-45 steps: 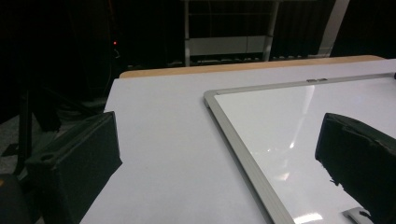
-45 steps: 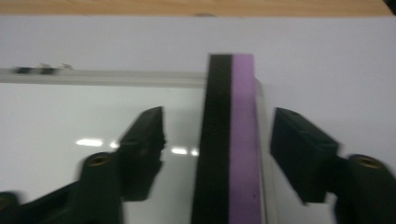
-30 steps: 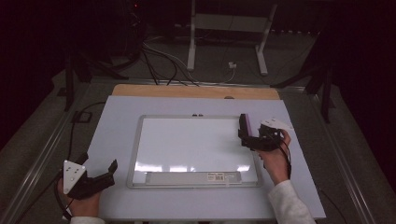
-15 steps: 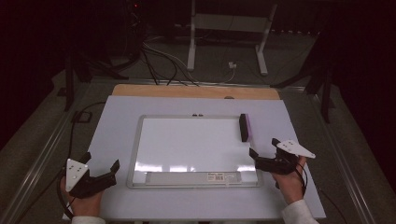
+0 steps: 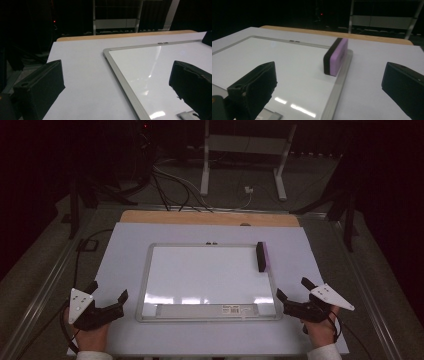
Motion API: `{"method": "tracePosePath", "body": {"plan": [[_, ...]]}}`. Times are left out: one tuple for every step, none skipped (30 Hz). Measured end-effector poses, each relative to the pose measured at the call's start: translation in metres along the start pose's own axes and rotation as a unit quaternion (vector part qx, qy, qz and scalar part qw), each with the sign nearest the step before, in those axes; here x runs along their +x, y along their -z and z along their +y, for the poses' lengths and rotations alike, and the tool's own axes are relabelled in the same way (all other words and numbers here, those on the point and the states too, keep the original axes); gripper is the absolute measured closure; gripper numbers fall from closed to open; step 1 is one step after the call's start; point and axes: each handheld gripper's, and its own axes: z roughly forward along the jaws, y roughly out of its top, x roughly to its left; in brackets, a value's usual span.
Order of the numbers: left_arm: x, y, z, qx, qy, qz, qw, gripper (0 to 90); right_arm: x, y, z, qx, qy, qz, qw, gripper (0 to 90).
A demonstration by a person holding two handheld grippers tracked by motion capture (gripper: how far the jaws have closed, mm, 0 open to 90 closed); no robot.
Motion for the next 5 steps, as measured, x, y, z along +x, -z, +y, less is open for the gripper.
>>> {"method": "tracePosePath", "body": {"plan": [[-0.0001, 0.0005, 0.0004, -0.001, -0.001, 0.001, 1.0, 0.5, -0.0007, 0.001, -0.0013, -0.001, -0.001, -0.001, 1.0, 0.3], [-0.0002, 0.0014, 0.0008, -0.003, 0.0, 0.001, 1.0, 0.5, -0.0015, 0.0018, -0.0024, 0.0, 0.0, 0.0, 1.0, 0.2], [-0.0002, 0.0024, 0.0011, -0.005, 0.002, 0.001, 1.0, 0.5, -0.0017, 0.0025, -0.0033, 0.002, 0.0, 0.0, 1.0, 0.2], [-0.0003, 0.0031, 0.0013, -0.006, 0.003, 0.002, 1.0, 0.5, -0.0019, 0.0031, -0.0042, 0.002, -0.001, 0.0, 1.0, 0.2], [-0.0001, 0.0035, 0.0013, -0.007, 0.003, 0.003, 1.0, 0.6, -0.0022, 0.0038, -0.005, 0.003, -0.002, 0.0, 1.0, 0.3]]}}
